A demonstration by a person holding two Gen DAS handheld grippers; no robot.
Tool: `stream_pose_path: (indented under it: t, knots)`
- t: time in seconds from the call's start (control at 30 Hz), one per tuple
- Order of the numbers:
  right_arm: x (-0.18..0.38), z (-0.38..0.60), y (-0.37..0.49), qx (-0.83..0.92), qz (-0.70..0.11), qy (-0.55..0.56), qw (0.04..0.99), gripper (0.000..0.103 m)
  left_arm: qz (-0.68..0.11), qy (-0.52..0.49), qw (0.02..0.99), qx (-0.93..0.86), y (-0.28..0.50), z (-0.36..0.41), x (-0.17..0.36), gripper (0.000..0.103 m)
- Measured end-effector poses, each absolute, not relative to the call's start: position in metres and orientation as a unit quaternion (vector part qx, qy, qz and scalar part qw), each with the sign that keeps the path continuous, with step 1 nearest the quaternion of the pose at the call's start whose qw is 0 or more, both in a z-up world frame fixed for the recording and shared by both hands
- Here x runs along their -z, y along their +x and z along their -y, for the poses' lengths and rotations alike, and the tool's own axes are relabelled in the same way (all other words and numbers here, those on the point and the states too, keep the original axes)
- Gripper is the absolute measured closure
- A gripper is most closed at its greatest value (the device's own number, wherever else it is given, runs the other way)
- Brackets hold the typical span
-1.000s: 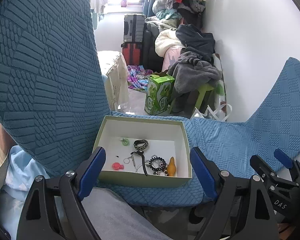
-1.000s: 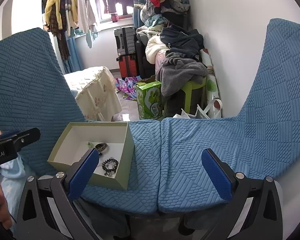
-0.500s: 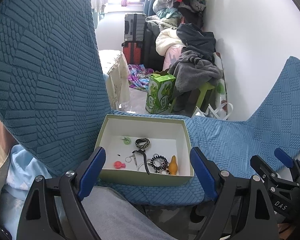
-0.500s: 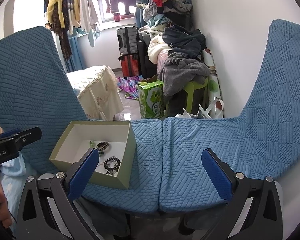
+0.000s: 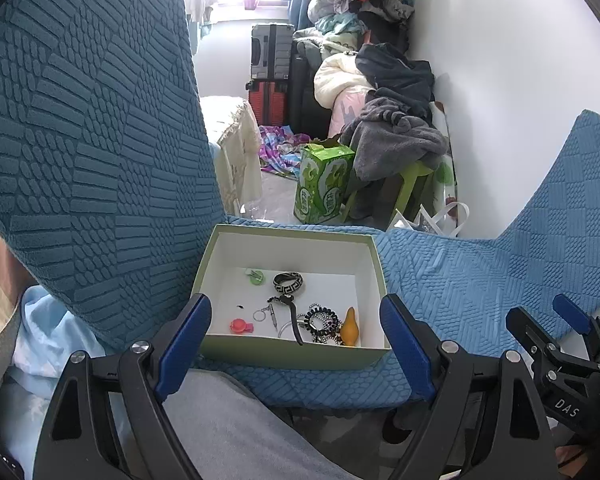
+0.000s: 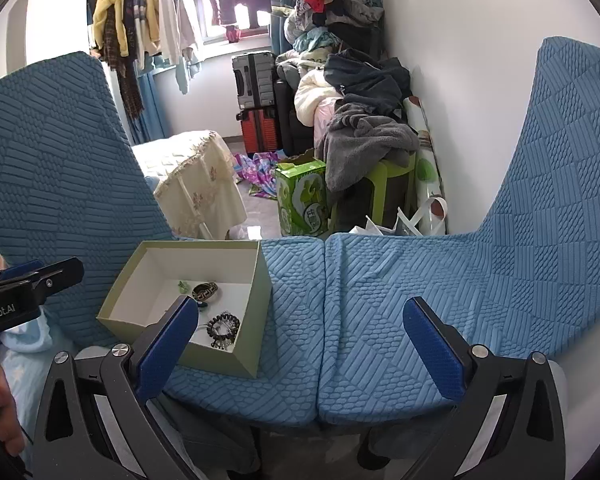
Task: Organize jewelry
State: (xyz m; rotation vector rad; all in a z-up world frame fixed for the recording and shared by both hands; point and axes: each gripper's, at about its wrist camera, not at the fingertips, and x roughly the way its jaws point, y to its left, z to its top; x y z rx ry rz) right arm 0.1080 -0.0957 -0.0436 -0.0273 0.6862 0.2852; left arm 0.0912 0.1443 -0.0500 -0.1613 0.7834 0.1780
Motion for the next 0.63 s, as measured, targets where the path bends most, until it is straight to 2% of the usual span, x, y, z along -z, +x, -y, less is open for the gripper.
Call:
stream_pose_path:
  t: [0.63]
  knots:
    - [0.0441,0.1001,0.1083,-0.136,-0.334,-0.016,0.933,0.0,-0.387,-0.078,0.915,-0.087,0.0931,-0.1442,0.0564,0.017]
